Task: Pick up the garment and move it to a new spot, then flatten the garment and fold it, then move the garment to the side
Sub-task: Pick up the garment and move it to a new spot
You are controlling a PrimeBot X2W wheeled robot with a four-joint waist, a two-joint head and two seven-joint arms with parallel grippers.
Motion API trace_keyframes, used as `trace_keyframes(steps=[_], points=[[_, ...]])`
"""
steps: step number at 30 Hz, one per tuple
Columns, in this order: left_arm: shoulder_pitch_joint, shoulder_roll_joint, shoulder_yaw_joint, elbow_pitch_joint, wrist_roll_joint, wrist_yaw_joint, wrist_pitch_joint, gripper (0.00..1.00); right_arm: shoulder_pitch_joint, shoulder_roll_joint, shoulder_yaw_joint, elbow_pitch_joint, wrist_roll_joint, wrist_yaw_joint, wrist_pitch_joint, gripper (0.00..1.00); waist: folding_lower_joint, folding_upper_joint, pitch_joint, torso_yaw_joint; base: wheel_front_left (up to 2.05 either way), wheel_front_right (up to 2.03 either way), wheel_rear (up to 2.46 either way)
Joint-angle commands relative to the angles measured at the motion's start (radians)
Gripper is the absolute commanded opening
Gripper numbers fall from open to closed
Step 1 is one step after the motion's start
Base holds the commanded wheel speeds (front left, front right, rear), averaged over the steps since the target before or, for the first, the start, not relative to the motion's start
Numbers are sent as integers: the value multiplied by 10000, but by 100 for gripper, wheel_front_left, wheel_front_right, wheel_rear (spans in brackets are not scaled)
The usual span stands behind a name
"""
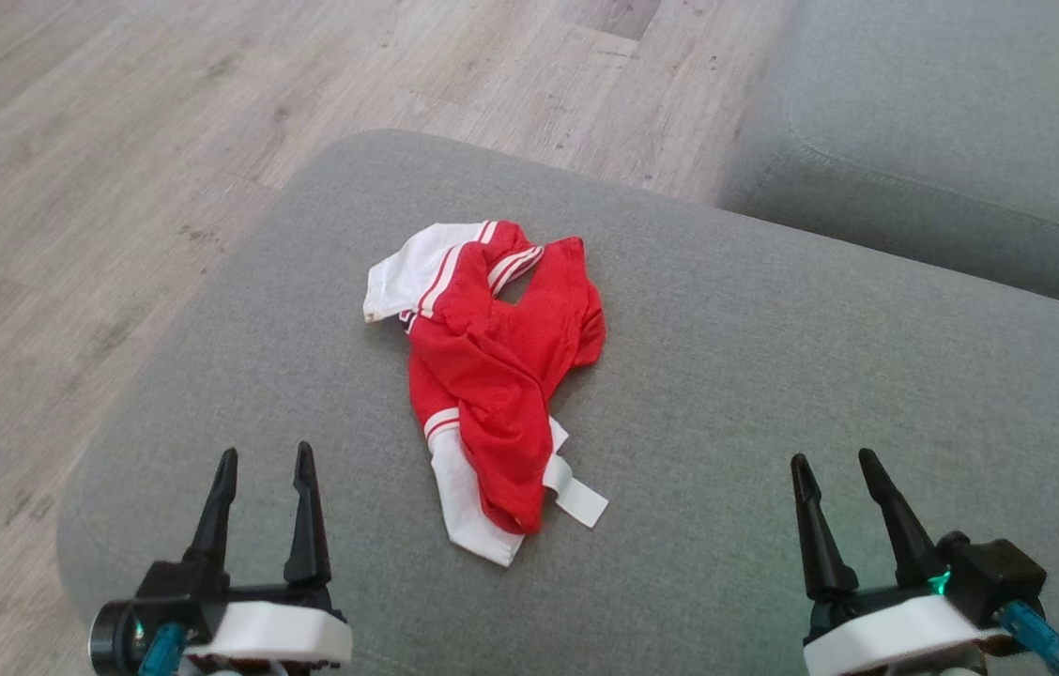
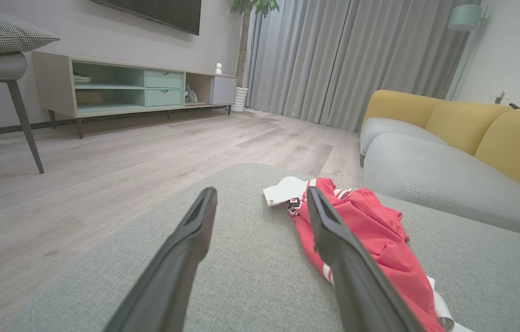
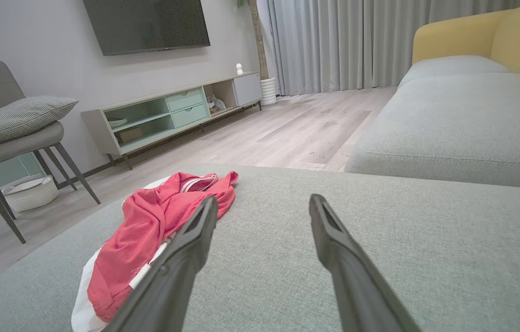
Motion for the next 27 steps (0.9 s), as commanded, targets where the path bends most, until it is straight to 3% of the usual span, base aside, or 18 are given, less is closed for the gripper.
trace_keyframes(steps=[1,9,17,21,27], points=[[-453,24,360,-323,114,-32,-51,100,-319,-64,250,-251,56,-7,-120,100,0,0,24,53,0,0,0],[-1313,24,-129,310,122,-477,-34,100,-526,-64,7,-226,-158,-7,-120,100,0,0,590,-184,0,0,0],[-3935,188,-1643,2022,159,-1245,1855,100,-1092,-64,-296,-414,-510,-7,-120,100,0,0,1794,-824,0,0,0],[-4955,420,-2252,2655,95,-1359,2677,100,-1353,-64,-404,-365,-678,-7,-120,100,0,0,2255,-1156,0,0,0],[-5934,760,-2272,3976,72,-1280,3438,100,-1655,-64,-421,-352,-797,-7,-120,100,0,0,2662,-1571,0,0,0]])
